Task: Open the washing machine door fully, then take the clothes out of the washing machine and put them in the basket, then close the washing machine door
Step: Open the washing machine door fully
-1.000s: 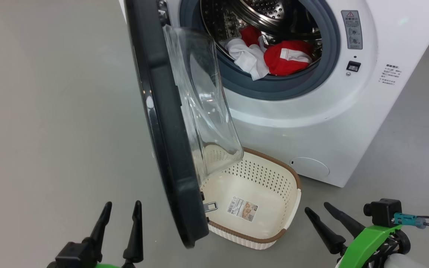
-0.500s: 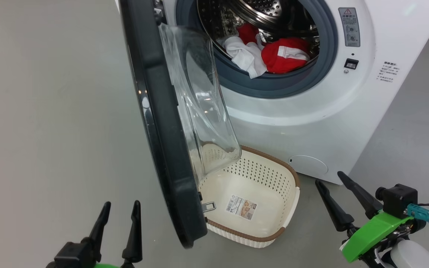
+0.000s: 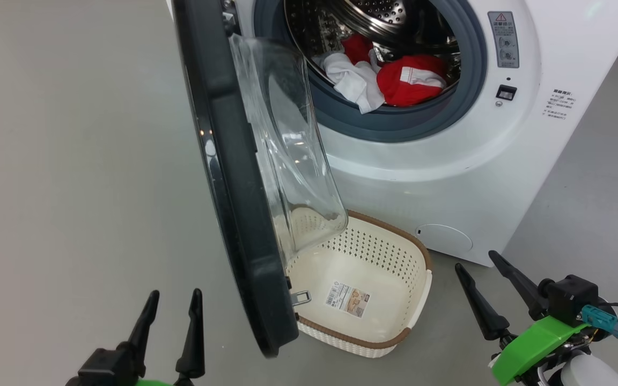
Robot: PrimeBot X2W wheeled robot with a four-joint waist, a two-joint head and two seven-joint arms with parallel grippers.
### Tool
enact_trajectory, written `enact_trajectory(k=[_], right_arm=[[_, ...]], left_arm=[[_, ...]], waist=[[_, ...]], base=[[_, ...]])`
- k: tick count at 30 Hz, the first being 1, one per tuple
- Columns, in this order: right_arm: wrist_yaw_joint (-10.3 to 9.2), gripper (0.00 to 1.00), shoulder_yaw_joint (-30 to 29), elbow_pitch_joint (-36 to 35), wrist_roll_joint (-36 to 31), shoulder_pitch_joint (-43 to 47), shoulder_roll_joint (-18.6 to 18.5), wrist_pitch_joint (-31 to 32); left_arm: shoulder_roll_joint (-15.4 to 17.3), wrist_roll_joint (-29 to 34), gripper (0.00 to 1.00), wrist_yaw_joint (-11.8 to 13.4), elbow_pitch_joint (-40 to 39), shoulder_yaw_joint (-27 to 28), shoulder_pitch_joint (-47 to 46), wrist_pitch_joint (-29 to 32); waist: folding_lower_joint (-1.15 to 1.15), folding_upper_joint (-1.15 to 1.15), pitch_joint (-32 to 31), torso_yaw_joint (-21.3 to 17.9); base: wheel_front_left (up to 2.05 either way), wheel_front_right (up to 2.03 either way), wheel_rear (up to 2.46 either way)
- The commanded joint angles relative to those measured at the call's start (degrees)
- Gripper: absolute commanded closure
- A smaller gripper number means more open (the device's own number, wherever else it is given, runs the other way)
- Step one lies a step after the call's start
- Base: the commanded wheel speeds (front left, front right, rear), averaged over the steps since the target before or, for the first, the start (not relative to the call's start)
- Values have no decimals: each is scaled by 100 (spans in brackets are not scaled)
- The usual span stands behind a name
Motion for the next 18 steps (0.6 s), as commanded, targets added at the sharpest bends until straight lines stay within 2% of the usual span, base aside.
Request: enact_trajectory(k=[1,18], right_arm=[[36,0,13,-148,-150,65,-6,-70],[36,0,-367,-328,-570,277,193,-70]], left_arm=[[53,3,0,-21,-122,209,-34,-52],[53,-30,0,-8,-207,283,-41,-52]], waist=[[0,0,-7,-1],[0,0,-55,-50]], base=[[0,0,0],[0,0,0]])
